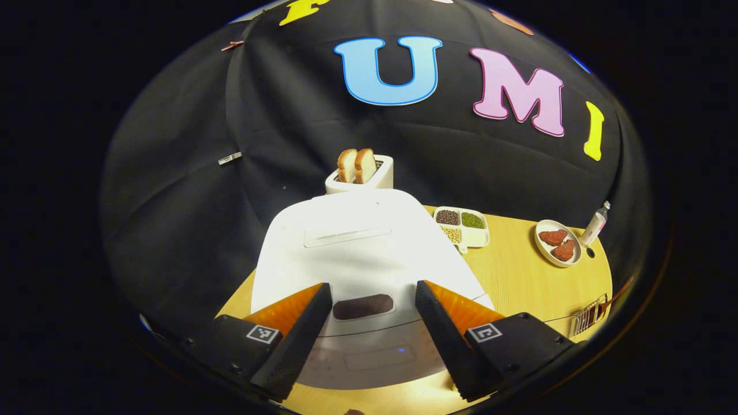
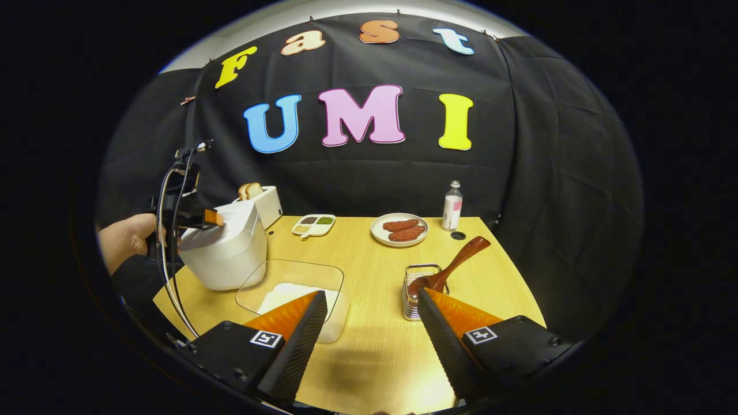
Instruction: Close the left gripper, press the button to open the rice cooker; take a wooden spoon from the chopstick holder with the right hand, scoop a spoonful of rice and pour it into the rice cooker, then put the wooden spoon back into the chopstick holder.
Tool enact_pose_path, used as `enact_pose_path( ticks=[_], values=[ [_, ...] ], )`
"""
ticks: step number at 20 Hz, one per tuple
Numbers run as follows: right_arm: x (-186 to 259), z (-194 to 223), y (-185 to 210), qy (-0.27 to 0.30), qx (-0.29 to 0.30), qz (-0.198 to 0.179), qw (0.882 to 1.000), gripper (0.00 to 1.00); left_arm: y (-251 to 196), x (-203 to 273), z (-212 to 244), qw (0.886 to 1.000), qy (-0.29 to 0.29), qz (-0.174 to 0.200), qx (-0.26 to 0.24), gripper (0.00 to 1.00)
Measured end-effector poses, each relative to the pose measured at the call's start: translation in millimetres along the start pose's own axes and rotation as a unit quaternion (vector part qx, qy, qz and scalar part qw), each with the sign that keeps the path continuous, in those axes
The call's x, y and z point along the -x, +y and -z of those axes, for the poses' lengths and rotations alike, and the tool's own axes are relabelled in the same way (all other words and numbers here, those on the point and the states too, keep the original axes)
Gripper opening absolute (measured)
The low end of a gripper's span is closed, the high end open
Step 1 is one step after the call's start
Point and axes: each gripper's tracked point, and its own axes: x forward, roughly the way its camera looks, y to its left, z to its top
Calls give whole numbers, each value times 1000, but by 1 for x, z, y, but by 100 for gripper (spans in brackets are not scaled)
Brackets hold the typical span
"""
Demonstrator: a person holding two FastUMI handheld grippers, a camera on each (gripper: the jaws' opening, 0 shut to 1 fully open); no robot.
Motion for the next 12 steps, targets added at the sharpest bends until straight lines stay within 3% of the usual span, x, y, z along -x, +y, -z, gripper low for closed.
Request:
enact_pose_path(
  ticks=[4,9,12],
  values=[
    [-5,-15,8,-17,0,-4,1000,99,6,21,-7,1000,-29,4,-3,100],
    [-13,-58,4,-56,9,11,998,99,0,113,-48,988,-151,40,-3,97],
    [-8,-94,11,-96,8,24,995,99,-7,167,-51,979,-191,72,8,97]
  ],
)
